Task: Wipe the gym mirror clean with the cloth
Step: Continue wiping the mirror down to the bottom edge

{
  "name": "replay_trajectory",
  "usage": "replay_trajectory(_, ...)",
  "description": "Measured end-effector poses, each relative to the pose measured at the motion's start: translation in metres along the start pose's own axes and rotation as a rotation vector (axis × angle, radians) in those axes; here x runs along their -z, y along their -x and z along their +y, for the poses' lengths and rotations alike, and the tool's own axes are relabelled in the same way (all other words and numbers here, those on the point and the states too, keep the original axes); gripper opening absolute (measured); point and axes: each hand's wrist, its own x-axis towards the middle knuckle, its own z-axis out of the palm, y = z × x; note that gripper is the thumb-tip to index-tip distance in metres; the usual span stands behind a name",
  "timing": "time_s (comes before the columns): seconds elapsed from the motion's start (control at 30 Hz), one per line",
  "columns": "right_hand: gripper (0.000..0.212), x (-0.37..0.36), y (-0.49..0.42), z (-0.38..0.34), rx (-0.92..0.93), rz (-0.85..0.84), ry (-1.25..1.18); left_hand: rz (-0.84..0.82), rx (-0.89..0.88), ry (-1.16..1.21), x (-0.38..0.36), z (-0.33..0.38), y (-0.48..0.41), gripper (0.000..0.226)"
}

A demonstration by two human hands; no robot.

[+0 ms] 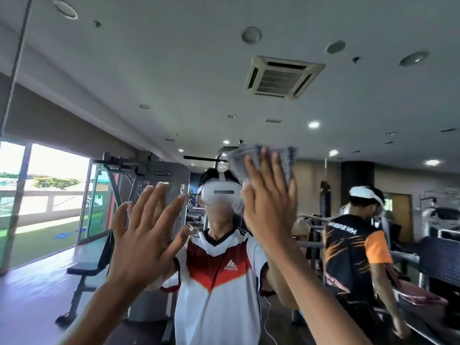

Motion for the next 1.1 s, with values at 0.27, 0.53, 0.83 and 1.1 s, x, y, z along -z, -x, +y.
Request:
replay_trajectory(0.27, 0.054, 0.016, 0.046, 0.027, 0.138, -0.054, 0.055, -0.077, 0.04, 0.003, 0.011, -0.023, 0.02, 0.061)
replay_trajectory(0.53, 0.056, -0.008, 0.022, -0.043, 0.072, -0.023, 0.023, -0.095, 0.071, -0.026, 0.01, -0.031, 0.026, 0.062)
replay_trajectory(0.83, 0.051, -0.004, -0.002, -0.019, 0.078, -0.017, 0.025, -0.076, 0.042, -0.095, 0.013, -0.063, 0.035, 0.06)
replay_trajectory(1.1, 0.053, -0.027, 0.024, -0.118, 0.37, -0.131, -0.024, 0.001, 0.065, -0.056, 0.013, -0.074, 0.052, 0.06)
